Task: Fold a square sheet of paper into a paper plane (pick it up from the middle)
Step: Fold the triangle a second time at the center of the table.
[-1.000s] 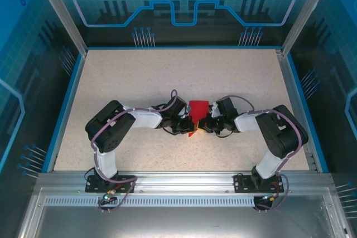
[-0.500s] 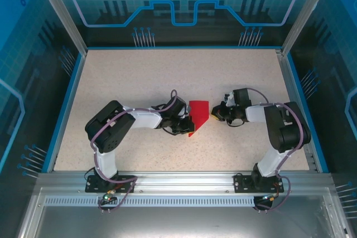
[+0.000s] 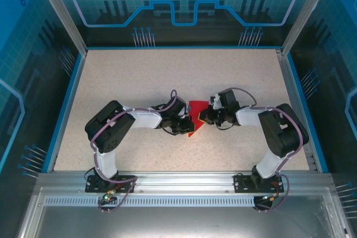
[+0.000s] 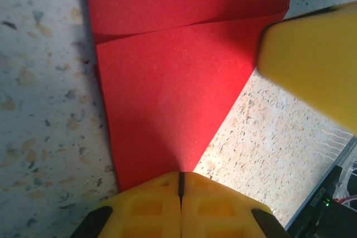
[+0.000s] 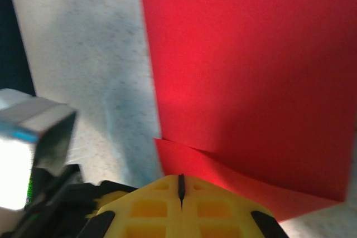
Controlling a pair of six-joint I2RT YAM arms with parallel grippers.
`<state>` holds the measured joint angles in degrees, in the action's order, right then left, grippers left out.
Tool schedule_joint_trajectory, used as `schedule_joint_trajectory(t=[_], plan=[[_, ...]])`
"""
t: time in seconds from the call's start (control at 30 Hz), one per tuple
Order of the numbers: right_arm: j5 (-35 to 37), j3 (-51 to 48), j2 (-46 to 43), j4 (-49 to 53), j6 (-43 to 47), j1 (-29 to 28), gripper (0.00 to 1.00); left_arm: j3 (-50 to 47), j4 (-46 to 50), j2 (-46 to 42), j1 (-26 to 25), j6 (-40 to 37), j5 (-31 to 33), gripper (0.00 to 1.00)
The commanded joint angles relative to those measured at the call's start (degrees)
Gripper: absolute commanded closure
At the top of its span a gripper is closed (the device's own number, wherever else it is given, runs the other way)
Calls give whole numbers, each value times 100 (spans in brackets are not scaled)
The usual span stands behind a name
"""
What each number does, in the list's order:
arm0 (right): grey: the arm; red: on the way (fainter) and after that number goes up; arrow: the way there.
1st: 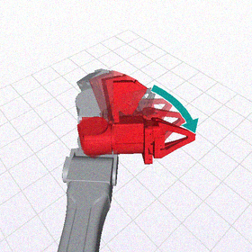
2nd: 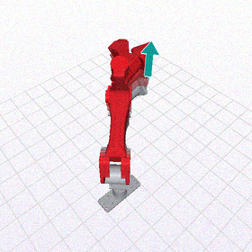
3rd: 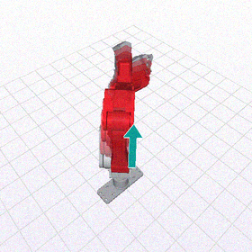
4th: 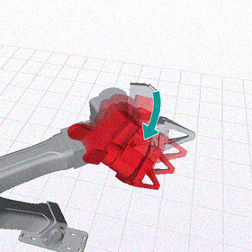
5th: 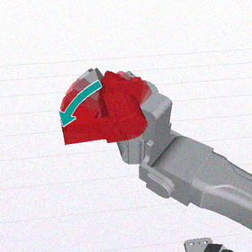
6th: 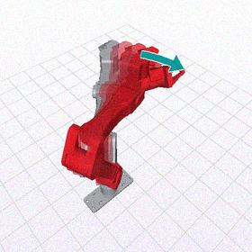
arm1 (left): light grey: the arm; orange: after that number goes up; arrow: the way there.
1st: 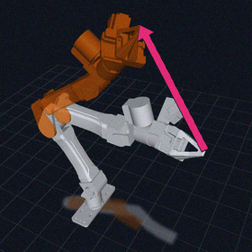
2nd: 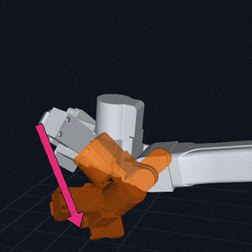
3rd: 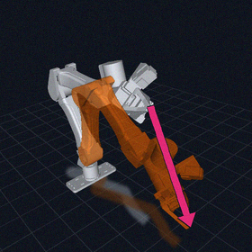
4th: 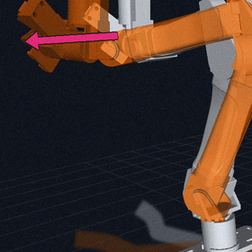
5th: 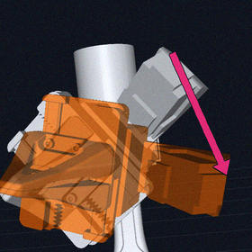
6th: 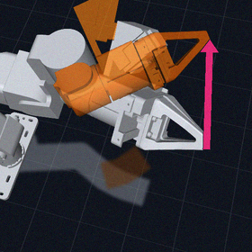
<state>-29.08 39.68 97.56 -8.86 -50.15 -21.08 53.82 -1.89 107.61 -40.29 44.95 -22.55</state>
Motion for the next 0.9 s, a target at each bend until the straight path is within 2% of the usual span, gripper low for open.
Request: schedule_joint_trajectory(t=[0.0, 0.3, 0.43, 0.6, 0.87], plan=[[96, -133, 220, -125, -72, -29, 100, -146, 677, 15, 13, 12, 209, 93], [232, -320, 478, -206, -18, 56, 100, -47, 754, -318, 16, 73, 144, 91], [245, -341, 452, -186, 10, 95, 100, 129, 420, -619, 15, 253, -39, 86], [285, -345, 412, -118, 36, 96, 100, 523, -116, -267, 14, 697, -475, 85], [292, -338, 422, -82, 58, 124, 100, 447, -198, 312, 15, 989, -354, 86]])
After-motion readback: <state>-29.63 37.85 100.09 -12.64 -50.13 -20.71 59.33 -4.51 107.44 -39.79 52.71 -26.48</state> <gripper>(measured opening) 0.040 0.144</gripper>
